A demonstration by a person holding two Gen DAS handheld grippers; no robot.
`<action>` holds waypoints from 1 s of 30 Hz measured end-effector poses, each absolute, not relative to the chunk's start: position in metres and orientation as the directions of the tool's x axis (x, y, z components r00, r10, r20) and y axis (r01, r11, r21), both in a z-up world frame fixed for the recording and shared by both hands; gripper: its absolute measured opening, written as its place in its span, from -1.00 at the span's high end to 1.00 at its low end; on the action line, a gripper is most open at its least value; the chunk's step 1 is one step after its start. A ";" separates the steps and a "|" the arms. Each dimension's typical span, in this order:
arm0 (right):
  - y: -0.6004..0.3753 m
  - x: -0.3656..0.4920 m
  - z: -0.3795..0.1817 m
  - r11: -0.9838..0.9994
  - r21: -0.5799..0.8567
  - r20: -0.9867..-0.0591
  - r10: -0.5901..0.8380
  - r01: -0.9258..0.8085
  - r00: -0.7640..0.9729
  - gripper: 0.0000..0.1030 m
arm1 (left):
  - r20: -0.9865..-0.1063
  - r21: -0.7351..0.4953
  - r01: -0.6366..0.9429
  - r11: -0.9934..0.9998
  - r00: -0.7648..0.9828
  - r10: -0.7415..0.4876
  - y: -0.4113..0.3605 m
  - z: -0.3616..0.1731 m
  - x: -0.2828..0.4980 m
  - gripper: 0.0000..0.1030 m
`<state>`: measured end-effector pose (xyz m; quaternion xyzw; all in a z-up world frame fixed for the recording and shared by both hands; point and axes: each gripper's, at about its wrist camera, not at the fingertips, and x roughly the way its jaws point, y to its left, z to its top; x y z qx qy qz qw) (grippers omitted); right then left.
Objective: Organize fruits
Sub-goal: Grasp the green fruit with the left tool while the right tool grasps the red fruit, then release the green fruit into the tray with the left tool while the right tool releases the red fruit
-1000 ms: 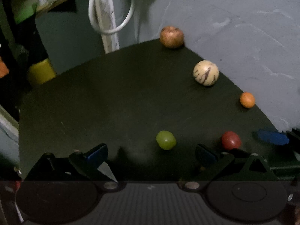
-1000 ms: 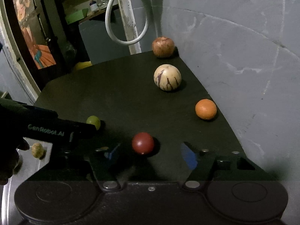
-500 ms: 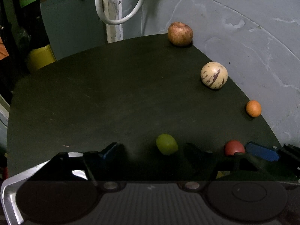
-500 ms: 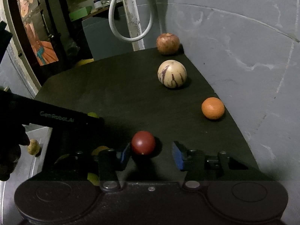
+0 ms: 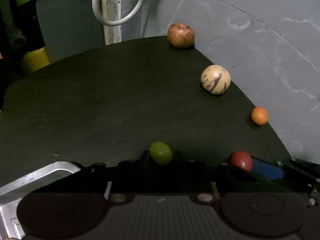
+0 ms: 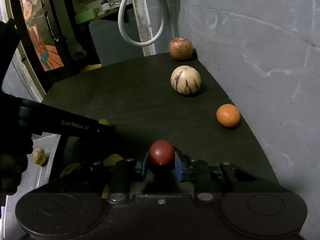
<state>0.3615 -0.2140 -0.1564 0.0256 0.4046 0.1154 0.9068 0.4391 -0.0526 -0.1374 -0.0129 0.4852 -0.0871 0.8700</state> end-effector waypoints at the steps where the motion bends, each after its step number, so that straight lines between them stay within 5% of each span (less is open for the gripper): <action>1: -0.215 0.359 -0.155 0.973 0.139 -0.727 0.228 -0.186 0.648 0.42 | -0.841 -0.111 0.137 0.984 0.515 -0.166 -0.052 -0.137 0.439 0.50; 30: -0.109 0.279 -0.090 0.926 0.130 -0.692 0.340 -0.354 0.636 0.42 | -0.780 -0.211 -0.044 0.976 0.609 -0.141 0.061 -0.063 0.299 0.51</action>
